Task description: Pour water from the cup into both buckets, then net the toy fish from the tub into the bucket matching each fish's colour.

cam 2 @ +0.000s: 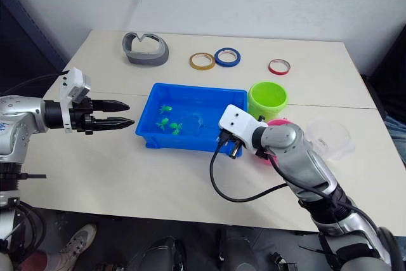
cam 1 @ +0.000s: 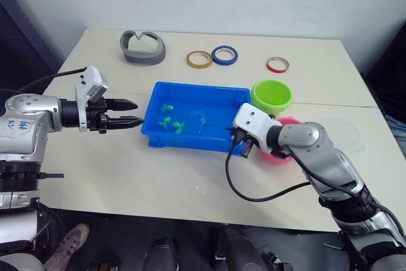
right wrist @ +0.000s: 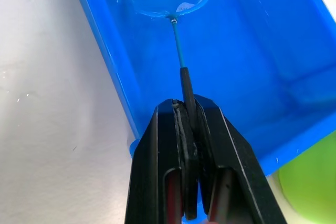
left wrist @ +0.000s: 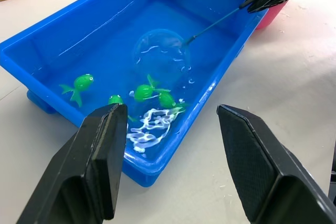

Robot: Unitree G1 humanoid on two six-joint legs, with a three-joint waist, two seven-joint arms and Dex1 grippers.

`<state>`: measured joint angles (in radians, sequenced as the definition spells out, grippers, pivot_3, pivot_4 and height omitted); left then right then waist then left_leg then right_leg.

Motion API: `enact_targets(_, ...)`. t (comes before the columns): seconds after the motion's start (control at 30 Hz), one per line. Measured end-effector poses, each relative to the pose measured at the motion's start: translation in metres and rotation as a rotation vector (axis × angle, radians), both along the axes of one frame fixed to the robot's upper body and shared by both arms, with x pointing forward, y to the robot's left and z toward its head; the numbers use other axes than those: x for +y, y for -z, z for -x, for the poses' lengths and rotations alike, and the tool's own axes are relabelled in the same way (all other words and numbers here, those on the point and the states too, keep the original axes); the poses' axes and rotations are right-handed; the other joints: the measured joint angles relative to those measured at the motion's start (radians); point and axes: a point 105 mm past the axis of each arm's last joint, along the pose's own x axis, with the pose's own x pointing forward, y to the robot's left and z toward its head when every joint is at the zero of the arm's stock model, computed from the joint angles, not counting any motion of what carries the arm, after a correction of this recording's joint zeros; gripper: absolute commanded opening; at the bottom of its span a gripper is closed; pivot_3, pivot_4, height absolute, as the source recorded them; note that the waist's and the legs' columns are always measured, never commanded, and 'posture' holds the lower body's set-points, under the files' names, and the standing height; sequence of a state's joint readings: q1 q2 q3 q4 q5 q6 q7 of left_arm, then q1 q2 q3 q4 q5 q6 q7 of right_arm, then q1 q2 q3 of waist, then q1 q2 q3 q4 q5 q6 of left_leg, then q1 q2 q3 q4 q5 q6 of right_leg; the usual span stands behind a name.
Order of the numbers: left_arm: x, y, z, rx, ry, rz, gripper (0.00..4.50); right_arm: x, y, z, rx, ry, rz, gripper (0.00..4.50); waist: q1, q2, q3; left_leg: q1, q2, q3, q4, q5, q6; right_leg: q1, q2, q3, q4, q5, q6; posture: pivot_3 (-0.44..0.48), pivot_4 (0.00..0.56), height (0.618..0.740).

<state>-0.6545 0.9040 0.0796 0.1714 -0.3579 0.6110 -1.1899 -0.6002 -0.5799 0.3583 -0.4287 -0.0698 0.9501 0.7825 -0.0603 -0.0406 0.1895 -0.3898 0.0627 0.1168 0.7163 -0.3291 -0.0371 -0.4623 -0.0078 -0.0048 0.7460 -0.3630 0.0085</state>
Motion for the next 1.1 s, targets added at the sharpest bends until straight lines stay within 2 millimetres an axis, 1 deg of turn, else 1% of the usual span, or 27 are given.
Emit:
enact_targets(0.13,0.0,0.0,0.0,-0.001,-0.005,0.001,3.02,0.006,0.003,0.001,-0.008,-0.016,0.006,0.0,0.0,0.0,0.0,0.0,0.0,0.0,0.0,0.0,0.0,0.0,0.0,0.0,-0.001,0.0,0.0,0.0,0.15,0.693)
enact_targets(0.3,0.0,0.0,0.0,0.003,-0.01,0.004,3.02,0.017,0.004,-0.006,-0.009,-0.017,-0.018,0.0,-0.001,0.0,0.0,0.0,0.0,0.0,0.0,0.0,0.0,0.0,0.0,0.0,-0.001,0.0,0.0,0.0,0.15,0.693)
enact_targets(0.43,0.008,-0.003,0.0,-0.007,-0.042,-0.007,3.02,0.029,0.004,-0.012,0.007,-0.016,-0.061,0.0,-0.003,0.0,0.0,0.0,0.0,0.0,-0.001,0.0,0.0,0.0,0.0,0.0,-0.001,0.0,0.0,0.0,0.15,0.693)
enact_targets(0.5,0.017,-0.003,0.0,-0.013,-0.077,-0.016,3.02,0.036,0.004,-0.013,0.016,-0.019,-0.088,0.0,-0.005,0.0,0.0,0.0,0.0,0.0,-0.001,0.0,0.0,-0.001,0.0,0.0,-0.001,0.0,0.0,0.0,0.15,0.693)
enact_targets(0.6,0.028,-0.004,-0.001,-0.016,-0.121,-0.016,3.02,0.041,0.004,-0.016,0.023,-0.014,-0.107,0.0,-0.004,0.0,0.0,-0.001,0.0,0.0,-0.001,0.0,0.0,-0.001,0.0,0.0,-0.001,0.0,0.0,0.0,0.15,0.693)
enact_targets(0.8,0.032,-0.005,0.0,-0.022,-0.131,-0.01,3.02,0.044,-0.005,-0.02,0.014,-0.004,-0.146,0.0,-0.001,0.0,0.0,-0.002,0.0,0.0,-0.001,-0.001,0.002,-0.001,-0.001,-0.001,-0.003,0.0,0.0,0.0,0.15,0.693)
enact_targets(1.0,0.032,-0.005,0.0,-0.024,-0.131,-0.012,3.02,0.036,-0.009,-0.022,0.05,0.039,-0.185,0.0,-0.001,0.0,0.0,-0.002,0.0,0.0,-0.001,-0.002,0.002,-0.001,-0.001,-0.002,-0.004,0.0,0.0,0.0,0.15,0.693)
enact_targets(1.1,0.032,-0.005,0.0,-0.024,-0.129,-0.009,3.02,0.032,-0.016,-0.018,0.075,0.054,-0.223,0.0,-0.001,0.0,0.0,-0.002,0.0,0.0,-0.001,-0.002,0.002,-0.001,-0.001,-0.002,-0.004,0.0,0.0,0.0,0.15,0.693)
